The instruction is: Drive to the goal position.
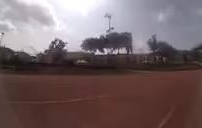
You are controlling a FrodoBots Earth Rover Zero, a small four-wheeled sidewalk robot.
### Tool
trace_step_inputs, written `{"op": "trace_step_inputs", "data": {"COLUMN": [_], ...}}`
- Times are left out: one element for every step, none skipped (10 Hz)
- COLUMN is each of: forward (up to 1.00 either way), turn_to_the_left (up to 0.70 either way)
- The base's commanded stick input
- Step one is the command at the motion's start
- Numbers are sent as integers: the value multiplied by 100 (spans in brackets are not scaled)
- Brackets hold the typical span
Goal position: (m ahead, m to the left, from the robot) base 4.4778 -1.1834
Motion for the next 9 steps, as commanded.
{"op": "trace_step_inputs", "data": {"forward": [70,70,70,70,70,70,70,70,70], "turn_to_the_left": [0,0,0,0,0,0,0,0,0]}}
